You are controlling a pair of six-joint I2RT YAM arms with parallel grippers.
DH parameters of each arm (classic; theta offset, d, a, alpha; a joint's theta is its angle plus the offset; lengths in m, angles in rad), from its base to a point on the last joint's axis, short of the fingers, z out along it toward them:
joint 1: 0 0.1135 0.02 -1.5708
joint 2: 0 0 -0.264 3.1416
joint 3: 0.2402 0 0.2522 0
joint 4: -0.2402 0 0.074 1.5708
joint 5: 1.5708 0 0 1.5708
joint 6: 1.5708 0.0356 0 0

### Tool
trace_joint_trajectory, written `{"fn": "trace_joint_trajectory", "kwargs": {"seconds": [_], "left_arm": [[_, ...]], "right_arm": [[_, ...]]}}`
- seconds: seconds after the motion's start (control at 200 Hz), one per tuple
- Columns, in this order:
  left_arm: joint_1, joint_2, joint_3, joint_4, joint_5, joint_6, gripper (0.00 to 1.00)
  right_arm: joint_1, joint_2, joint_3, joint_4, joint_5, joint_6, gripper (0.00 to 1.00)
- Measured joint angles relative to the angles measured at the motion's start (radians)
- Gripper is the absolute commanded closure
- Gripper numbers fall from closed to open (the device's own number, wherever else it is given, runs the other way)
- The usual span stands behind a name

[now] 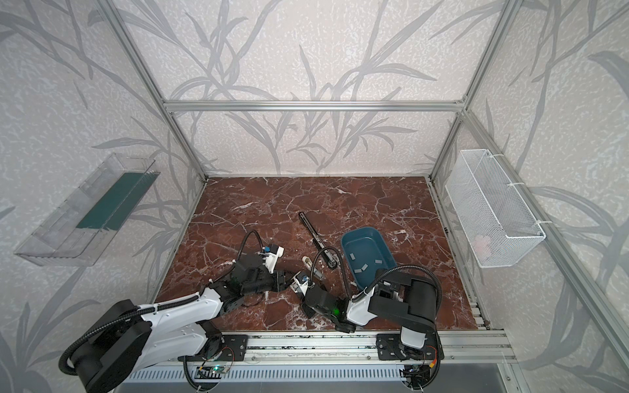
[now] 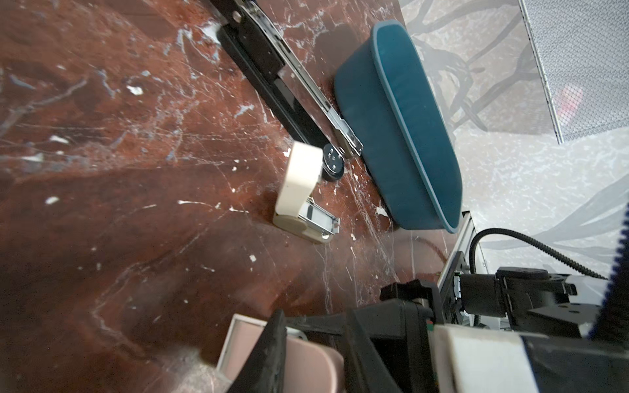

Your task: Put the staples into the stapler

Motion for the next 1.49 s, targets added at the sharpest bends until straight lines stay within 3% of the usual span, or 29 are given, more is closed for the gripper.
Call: {"fn": "trace_joint_trajectory", "kwargs": {"seconds": [0.18,0.43,0.86,1.04,1.289,1.494], "left_arm": [[-0.074,0.013,-0.060,0.063,-0.029,-0.002,0.73],[-0.085,-0.037,-0.066,0.016,-0.114,0.008,0.73],[-0.090,-0.122,-0.076,-0.178,-0.185,0.047,0.73],[-0.090,-0.159,-0.076,-0.201,-0.206,0.053,0.71],[-0.090,-0.248,-0.076,-0.248,-0.238,0.061,0.67],[-0.090,-0.308,-0.076,-0.293,-0.249,0.068,0.64]], "right_arm": [[0.002,0.017,0.002,0.032,0.002,0.006,0.82],[0.002,-0.012,-0.012,0.020,-0.008,0.009,0.65],[0.008,-0.363,-0.089,-0.294,-0.032,-0.008,0.63],[0.008,-0.495,-0.061,-0.412,0.011,-0.011,0.64],[0.009,-0.430,0.127,-0.562,0.052,0.001,0.66],[0.009,-0.312,0.174,-0.621,0.055,0.014,0.68]]}}
